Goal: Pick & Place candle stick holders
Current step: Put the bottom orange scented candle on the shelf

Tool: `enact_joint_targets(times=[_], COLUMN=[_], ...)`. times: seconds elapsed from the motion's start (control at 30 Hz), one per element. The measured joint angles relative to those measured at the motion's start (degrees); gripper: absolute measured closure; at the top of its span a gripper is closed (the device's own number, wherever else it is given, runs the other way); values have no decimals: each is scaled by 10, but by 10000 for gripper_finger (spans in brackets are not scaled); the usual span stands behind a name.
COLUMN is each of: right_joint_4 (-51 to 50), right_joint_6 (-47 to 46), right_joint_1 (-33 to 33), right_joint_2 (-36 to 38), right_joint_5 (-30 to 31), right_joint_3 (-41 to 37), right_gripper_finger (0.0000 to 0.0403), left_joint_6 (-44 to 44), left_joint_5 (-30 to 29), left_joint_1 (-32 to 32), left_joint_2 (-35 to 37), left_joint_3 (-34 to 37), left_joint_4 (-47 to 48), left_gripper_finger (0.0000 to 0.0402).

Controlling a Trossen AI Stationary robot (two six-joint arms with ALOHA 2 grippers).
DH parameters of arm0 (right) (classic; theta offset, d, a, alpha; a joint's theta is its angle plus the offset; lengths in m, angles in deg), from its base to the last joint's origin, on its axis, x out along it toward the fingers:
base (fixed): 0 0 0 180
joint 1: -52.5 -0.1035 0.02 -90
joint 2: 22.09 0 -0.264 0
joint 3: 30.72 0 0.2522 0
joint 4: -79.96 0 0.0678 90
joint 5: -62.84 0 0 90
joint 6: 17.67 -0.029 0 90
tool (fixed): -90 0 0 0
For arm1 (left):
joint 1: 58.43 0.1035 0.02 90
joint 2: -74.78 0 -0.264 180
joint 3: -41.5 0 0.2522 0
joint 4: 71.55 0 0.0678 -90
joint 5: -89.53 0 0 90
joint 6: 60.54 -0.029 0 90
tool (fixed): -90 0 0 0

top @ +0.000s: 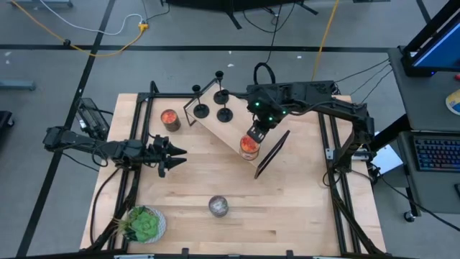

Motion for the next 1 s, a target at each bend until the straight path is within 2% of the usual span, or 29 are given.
enact_joint_targets(times=[0.17, 0.37, 0.57, 1.0], right_joint_4=[42, 87, 84, 85], right_joint_6=[7, 16, 16, 12], right_joint_1=[-8, -28, -39, -42], right_joint_2=[5, 0, -22, -23], right_joint_5=[-3, -47, -47, -46], right_joint_3=[0, 0, 0, -3], right_gripper_finger=[351, 352, 345, 343], left_joint_6=[0, 0, -2, -4], left_joint_5=[0, 0, 0, 0], left_joint_1=[0, 0, 0, 0], left_joint_2=[0, 0, 0, 0], left_joint_3=[0, 0, 0, 0], left_joint_4=[0, 0, 0, 0], left_gripper_finger=[192, 192, 192, 192])
